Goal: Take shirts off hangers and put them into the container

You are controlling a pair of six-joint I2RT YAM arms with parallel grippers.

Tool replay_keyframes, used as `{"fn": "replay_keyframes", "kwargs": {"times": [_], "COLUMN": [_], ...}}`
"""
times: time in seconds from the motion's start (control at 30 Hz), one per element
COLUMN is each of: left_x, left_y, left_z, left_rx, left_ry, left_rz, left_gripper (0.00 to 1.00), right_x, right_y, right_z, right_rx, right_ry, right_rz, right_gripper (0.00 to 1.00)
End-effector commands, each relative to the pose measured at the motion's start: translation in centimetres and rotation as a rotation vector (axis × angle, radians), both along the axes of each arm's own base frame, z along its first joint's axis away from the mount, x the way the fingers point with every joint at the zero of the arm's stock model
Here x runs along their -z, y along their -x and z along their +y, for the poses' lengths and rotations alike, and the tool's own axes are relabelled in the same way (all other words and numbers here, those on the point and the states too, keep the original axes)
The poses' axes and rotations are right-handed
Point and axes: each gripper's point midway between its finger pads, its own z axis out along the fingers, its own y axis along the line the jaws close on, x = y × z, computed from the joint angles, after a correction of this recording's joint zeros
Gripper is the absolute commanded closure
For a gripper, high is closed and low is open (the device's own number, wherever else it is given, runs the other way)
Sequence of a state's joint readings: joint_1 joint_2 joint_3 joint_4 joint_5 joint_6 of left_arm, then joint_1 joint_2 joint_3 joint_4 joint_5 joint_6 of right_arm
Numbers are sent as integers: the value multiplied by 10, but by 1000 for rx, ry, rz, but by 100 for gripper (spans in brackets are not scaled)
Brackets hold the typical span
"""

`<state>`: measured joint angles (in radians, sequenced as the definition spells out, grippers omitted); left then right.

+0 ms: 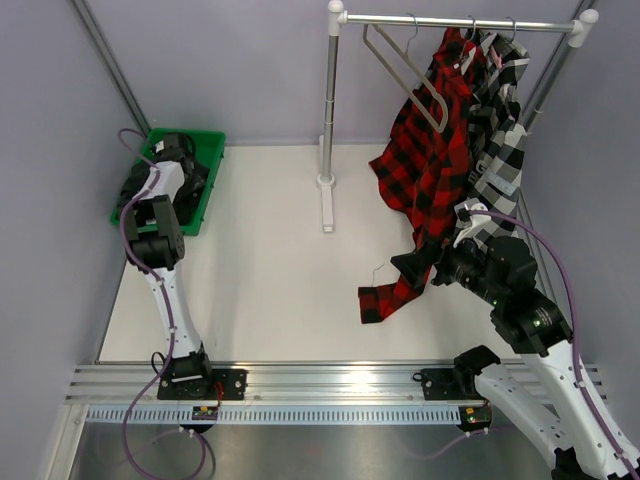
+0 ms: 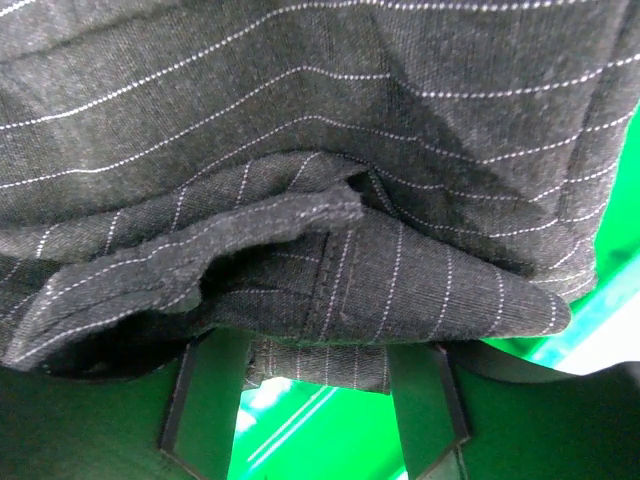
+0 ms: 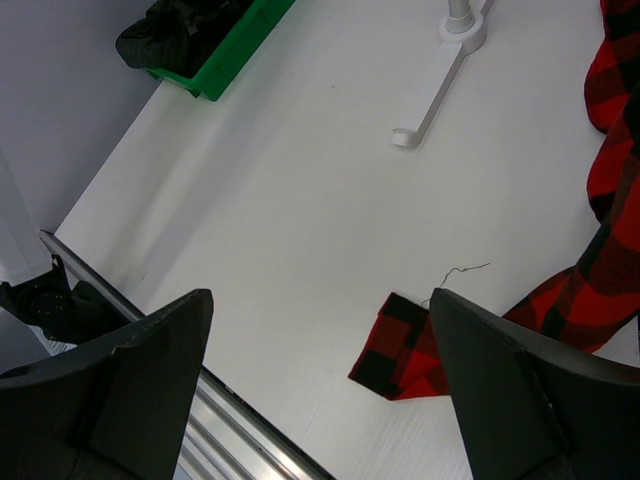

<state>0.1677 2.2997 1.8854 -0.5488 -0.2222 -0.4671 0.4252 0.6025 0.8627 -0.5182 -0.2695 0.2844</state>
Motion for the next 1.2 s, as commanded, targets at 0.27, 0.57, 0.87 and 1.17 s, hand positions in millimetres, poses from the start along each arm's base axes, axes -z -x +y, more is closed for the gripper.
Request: {"fn": "replay_keyframes", "kwargs": {"times": [0.27,0.57,0.87,1.17], "left_x": [-99,-180,-167,-108], "left_y": [0,27,106,148], "left_z": [5,-11,41,94], "left_rx": [9,-2,-234,-409], "left_ry": [-12,18,-76,-108], "left_rz": [-164,-301,-282,-232], "left_gripper": [28,21,17,18], "right_x": [-9,-16,-22,-21], "right_y": [-1,4,11,13], "right_z": [-3,-5,-5,-2], "right_rx": [19,17,-3,-22], "right_ry": [-11,-22,-40,-47], "right_rz": [-40,-66,-88,-85], "right_gripper": [1,0,1,0]}}
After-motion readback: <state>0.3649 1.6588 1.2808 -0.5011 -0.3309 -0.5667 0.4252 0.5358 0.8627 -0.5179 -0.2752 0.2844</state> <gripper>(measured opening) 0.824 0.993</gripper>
